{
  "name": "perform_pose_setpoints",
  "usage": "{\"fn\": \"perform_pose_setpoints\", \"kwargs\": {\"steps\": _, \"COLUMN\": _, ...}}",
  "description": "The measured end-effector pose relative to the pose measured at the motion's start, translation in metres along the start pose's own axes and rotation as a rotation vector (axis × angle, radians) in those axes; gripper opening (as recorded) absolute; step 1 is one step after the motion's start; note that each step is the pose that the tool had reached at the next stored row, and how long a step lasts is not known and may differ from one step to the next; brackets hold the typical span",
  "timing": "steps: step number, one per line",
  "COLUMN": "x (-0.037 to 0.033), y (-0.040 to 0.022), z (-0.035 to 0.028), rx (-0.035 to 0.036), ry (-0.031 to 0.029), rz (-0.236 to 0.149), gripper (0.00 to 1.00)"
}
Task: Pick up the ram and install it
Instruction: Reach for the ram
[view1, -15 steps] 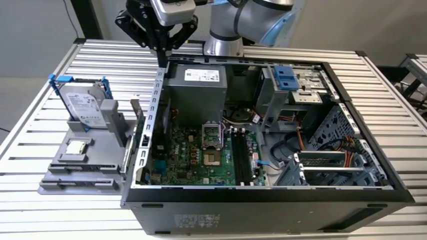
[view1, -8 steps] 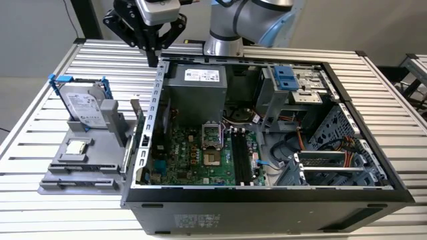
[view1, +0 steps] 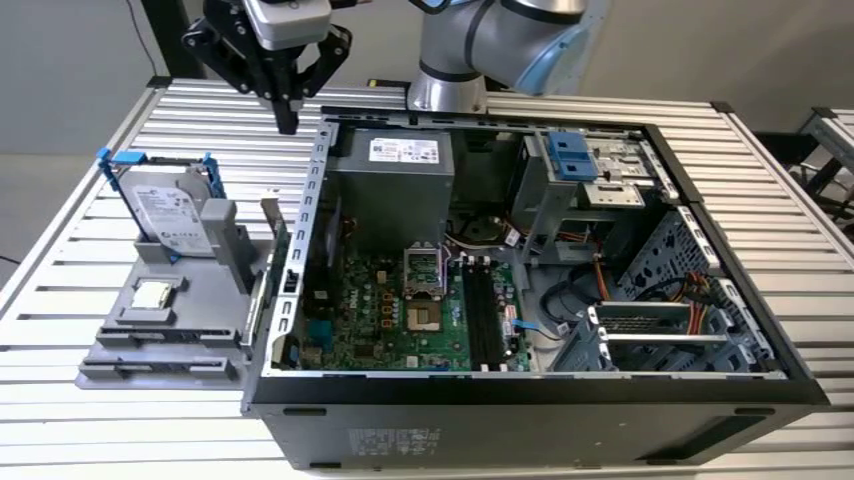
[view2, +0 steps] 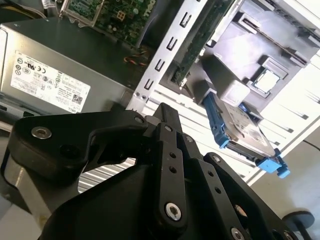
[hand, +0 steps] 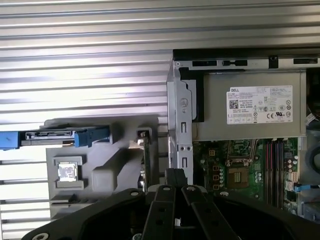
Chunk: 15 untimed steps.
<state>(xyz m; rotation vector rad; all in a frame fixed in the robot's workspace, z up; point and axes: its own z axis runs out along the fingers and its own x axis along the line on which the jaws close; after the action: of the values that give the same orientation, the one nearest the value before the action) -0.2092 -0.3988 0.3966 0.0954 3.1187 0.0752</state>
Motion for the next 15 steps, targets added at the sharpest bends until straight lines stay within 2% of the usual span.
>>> {"fn": "perform_pose_setpoints", "kwargs": {"steps": 15, "x": 0.0222, "y": -0.0014, "z": -0.0005, "rx": 0.0000, "ry": 0.0001, "rz": 0.000, "gripper": 0.00}}
